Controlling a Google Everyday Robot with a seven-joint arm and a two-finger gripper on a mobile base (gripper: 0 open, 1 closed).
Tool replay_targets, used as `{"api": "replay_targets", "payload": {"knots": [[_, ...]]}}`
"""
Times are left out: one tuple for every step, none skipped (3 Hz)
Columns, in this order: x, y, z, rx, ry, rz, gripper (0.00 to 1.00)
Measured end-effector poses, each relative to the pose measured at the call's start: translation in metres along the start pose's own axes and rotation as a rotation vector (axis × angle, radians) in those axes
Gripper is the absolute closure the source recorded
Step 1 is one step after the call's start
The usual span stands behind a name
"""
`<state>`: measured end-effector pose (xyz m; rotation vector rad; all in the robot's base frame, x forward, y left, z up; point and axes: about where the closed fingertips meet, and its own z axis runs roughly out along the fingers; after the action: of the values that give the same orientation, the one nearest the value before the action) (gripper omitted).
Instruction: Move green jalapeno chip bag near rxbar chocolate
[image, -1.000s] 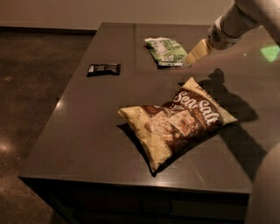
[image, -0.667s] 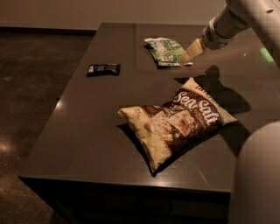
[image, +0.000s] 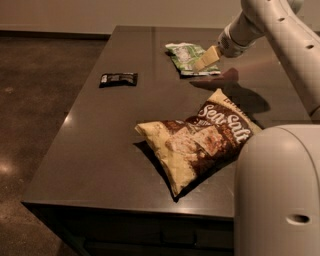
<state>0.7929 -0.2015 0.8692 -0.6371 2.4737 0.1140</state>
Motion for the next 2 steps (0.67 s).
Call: {"api": "replay_targets", "payload": {"knots": [[-0.009,0.003,0.018,-0.012,0.003,0.005,0.0],[-0.014,0.002,0.033,-0.02,0.005,0.008,0.0]]}}
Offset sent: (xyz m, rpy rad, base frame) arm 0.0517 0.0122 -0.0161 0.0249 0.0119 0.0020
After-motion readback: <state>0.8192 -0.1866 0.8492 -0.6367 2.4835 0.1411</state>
